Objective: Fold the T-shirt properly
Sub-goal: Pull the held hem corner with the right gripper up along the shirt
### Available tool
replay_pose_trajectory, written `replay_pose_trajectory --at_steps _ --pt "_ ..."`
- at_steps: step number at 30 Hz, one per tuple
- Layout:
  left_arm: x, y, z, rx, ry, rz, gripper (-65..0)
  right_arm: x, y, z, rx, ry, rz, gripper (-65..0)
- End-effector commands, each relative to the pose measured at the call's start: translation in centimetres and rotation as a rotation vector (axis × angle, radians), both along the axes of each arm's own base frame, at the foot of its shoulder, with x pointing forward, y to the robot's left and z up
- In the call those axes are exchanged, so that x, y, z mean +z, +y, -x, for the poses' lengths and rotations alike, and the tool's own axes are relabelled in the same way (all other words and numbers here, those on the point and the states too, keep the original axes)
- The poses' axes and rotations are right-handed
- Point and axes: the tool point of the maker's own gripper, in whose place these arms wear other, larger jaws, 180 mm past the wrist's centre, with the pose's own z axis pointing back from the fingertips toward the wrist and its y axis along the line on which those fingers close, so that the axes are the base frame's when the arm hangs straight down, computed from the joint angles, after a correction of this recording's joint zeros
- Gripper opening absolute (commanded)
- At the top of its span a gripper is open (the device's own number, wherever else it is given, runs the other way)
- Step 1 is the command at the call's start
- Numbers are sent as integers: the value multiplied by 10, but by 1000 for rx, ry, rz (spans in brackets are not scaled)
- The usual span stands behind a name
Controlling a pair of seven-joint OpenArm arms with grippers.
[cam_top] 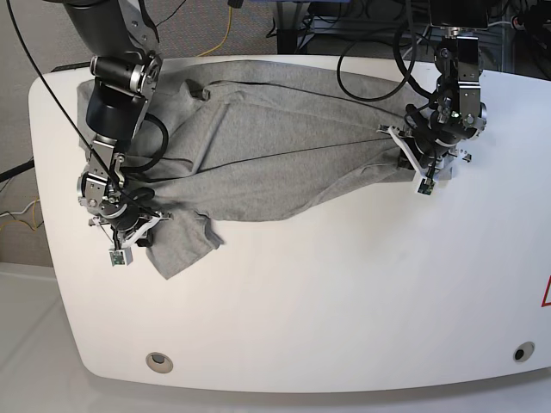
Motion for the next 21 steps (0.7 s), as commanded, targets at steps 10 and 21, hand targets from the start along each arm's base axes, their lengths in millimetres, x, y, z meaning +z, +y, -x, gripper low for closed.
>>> replay_pose_trajectory --at_steps 10,21 --pt "1 2 0 -2 7 -15 -618 6 -19 32 28 124 148 -650" --pt "2 0 -3 -3 -14 -7 -618 44 -38 46 11 141 282 -650"
